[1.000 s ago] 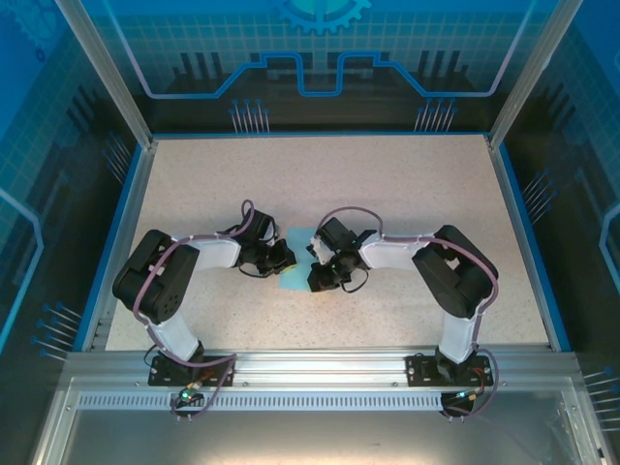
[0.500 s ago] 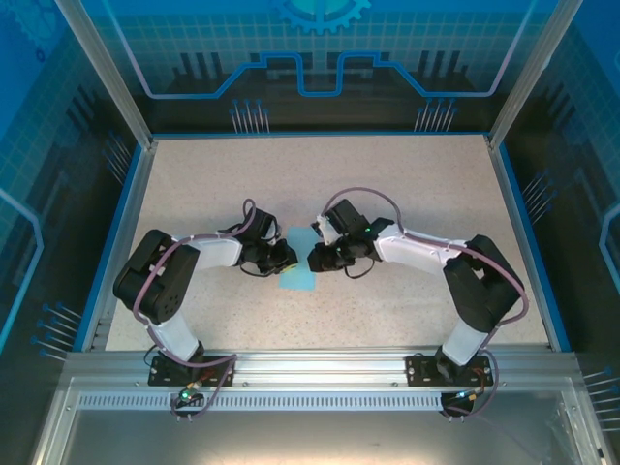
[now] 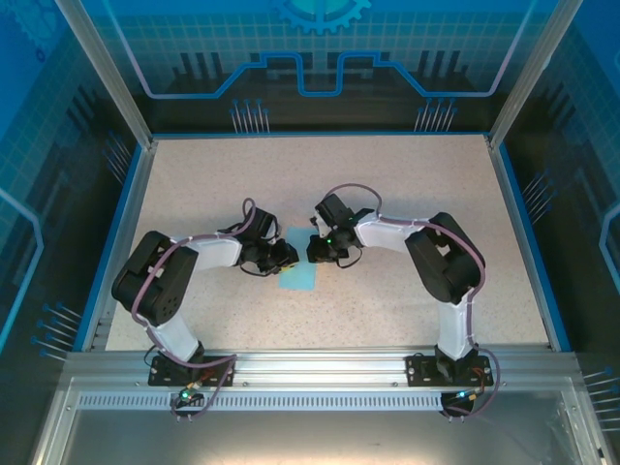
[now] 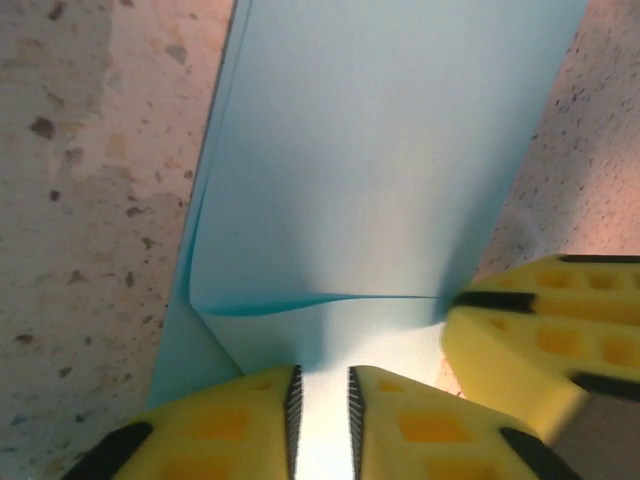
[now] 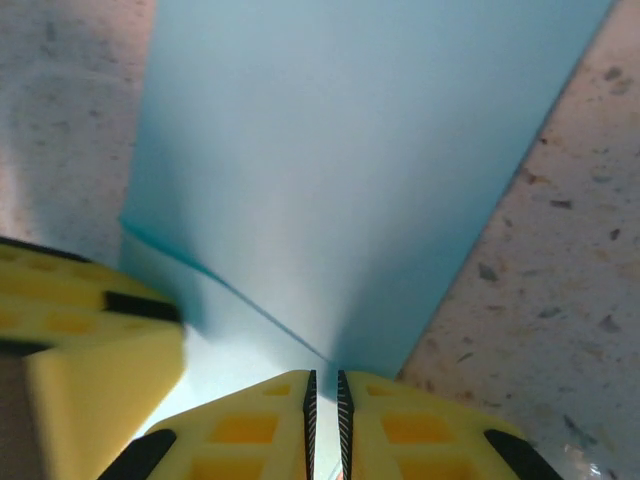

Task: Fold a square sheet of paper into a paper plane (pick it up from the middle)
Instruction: Fold the triangle a second time at the center of the table, then turn over the paper at the center of the table.

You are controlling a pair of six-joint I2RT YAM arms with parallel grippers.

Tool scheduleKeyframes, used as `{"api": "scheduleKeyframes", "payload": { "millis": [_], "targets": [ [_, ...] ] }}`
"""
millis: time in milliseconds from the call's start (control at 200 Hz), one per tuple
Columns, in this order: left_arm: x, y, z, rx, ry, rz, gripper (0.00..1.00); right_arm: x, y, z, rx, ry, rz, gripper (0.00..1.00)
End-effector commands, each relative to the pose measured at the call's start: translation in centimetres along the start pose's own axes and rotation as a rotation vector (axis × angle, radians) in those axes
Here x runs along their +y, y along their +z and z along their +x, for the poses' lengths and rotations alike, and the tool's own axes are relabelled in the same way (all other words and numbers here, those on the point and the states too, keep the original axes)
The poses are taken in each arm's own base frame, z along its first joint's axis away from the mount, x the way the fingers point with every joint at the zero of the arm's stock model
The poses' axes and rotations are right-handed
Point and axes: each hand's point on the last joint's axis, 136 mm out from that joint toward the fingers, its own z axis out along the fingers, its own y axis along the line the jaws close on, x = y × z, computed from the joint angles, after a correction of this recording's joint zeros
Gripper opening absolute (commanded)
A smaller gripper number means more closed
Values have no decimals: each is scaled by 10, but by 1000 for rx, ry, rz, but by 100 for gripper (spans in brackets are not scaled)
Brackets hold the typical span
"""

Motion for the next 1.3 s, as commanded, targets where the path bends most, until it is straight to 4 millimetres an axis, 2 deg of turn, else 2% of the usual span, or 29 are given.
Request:
{"api": "scheduleKeyframes", "payload": {
  "millis": [0,105,180,580,1055,1295],
  "targets": [
    [-5,-11,4,-17,-21,6,27,-10,4,-1,14,42,27,15],
    [-5,-16,6,-29,-25,17,35,-15,8,2,19,71,15,15],
    [-4,-18,6,-35,-27,18,37,-16,9,4,24,84,4,15],
    [3,-11,4,-41,-49,-7,55,-21,13,7,36,118,-8,15],
    [-8,-1,-4,-38,-35,24,55,-21,15,12,52,128,-23,15],
    [-16,-3,-9,-47,-19,36,47,-22,17,15,58,132,-25,15]
  ]
}}
